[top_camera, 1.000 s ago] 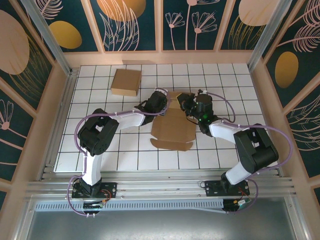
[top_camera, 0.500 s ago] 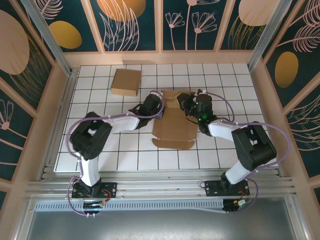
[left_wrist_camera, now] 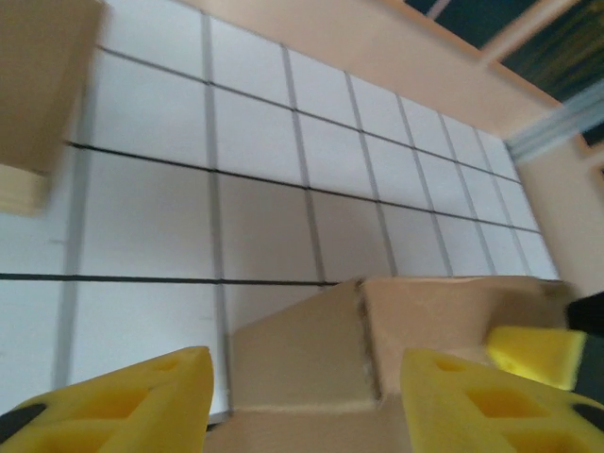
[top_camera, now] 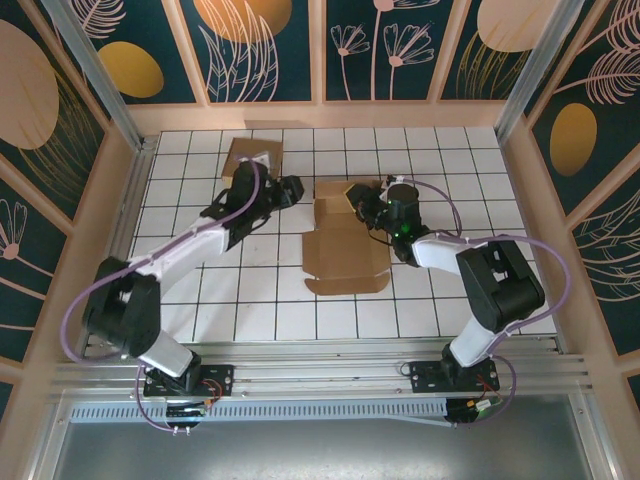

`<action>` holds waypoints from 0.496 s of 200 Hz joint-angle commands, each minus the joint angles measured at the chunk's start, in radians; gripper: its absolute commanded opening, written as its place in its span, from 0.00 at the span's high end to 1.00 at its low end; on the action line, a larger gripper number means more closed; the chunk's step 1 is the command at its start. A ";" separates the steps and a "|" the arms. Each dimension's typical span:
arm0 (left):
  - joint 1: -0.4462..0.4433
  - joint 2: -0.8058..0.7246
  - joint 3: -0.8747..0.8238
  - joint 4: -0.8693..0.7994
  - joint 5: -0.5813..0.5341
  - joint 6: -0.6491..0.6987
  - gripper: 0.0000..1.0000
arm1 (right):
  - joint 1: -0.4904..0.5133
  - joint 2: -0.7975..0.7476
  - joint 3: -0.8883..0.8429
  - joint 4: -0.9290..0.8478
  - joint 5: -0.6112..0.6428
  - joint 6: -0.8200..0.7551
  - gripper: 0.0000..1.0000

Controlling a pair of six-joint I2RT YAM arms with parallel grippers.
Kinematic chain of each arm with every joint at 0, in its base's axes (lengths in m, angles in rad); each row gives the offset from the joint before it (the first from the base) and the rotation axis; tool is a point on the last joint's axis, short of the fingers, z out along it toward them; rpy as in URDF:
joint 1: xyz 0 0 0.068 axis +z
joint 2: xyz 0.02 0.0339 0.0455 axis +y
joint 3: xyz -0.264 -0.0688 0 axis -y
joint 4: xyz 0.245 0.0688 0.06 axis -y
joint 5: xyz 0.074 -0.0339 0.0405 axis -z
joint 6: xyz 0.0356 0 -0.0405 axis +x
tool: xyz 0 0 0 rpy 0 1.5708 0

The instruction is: Fold the paper box

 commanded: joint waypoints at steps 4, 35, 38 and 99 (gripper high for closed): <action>-0.009 0.105 0.140 -0.005 0.188 -0.058 0.40 | 0.006 -0.096 0.032 -0.131 0.024 -0.113 0.71; -0.009 0.218 0.197 0.042 0.269 -0.106 0.38 | -0.014 -0.183 0.018 -0.211 0.031 -0.159 0.66; -0.009 0.220 0.197 0.043 0.266 -0.110 0.38 | -0.017 -0.195 0.016 -0.221 0.029 -0.162 0.66; -0.008 0.138 0.158 -0.116 0.057 -0.017 0.32 | -0.119 -0.518 -0.006 -0.598 0.203 -0.631 0.31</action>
